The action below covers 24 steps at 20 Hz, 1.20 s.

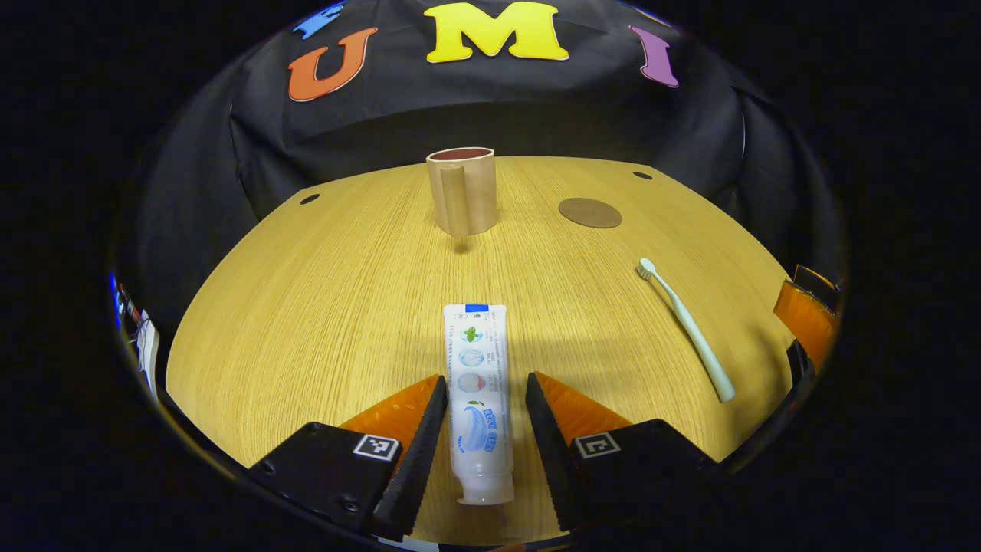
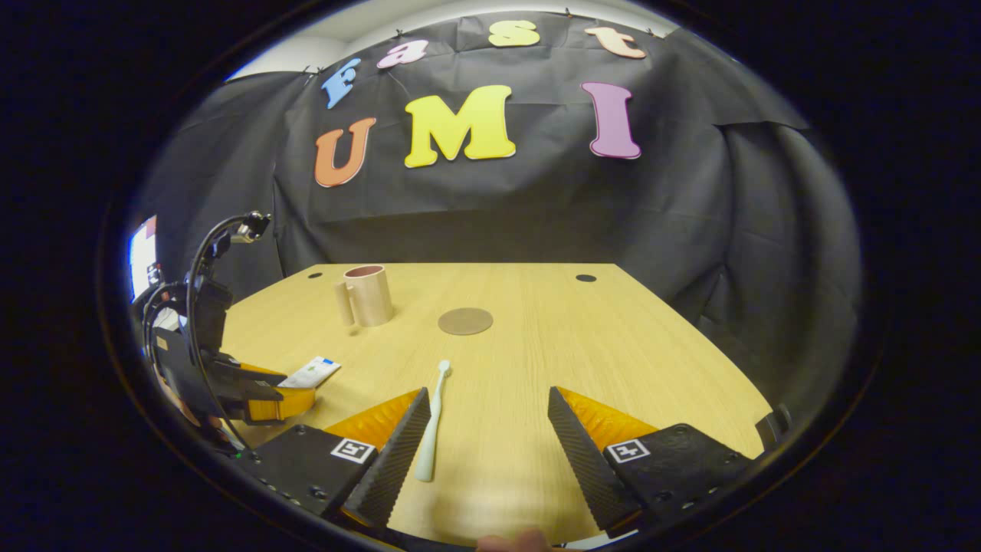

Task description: Put the toothbrush and toothpaste on the desktop into the cup, then pick up the cup and place it on the coaster on the desktop.

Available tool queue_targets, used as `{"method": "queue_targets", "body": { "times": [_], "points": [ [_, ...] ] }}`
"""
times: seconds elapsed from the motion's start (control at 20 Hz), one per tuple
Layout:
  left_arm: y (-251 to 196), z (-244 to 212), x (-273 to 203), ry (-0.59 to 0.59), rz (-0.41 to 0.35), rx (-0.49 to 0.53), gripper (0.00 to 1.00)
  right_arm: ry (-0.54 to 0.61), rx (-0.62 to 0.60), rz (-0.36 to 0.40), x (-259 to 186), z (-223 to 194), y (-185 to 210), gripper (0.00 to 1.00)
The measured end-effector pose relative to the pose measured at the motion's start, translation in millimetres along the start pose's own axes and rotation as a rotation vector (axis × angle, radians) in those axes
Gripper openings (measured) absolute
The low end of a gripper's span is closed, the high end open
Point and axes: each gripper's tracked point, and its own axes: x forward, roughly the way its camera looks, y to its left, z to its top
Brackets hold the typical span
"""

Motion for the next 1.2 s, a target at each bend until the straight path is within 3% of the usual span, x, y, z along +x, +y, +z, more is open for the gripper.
{"method": "queue_targets", "body": {
  "times": [0.05,0.2,0.3,0.4,0.5,0.55,0.65,1.1,1.2],
  "points": [
    [-3,0,1,0.001,-0.006,-0.012,0.67,-0.003,-0.009,-0.002,0,2,2,0.94],
    [0,1,1,-0.010,0.012,-0.042,0.49,-0.005,-0.035,0.001,2,2,7,0.94],
    [1,3,-1,-0.026,0.004,-0.070,0.46,0.020,-0.037,0.016,5,-2,11,0.94],
    [-1,2,-2,-0.040,-0.015,-0.097,0.47,0.040,-0.031,0.021,7,-4,12,0.92],
    [0,5,-6,-0.055,-0.015,-0.104,0.42,0.059,-0.020,0.019,10,-8,10,0.91],
    [3,9,-8,-0.073,-0.006,-0.099,0.47,0.074,-0.011,0.023,13,-10,12,0.93],
    [5,21,-17,-0.122,-0.005,-0.082,0.40,0.104,0.003,0.028,16,-16,16,0.93],
    [18,73,-67,-0.351,0.004,-0.078,0.39,0.177,-0.052,0.033,38,-28,43,0.91],
    [21,83,-79,-0.397,0.006,-0.077,0.39,0.190,-0.056,0.011,50,-27,45,0.80]
  ]
}}
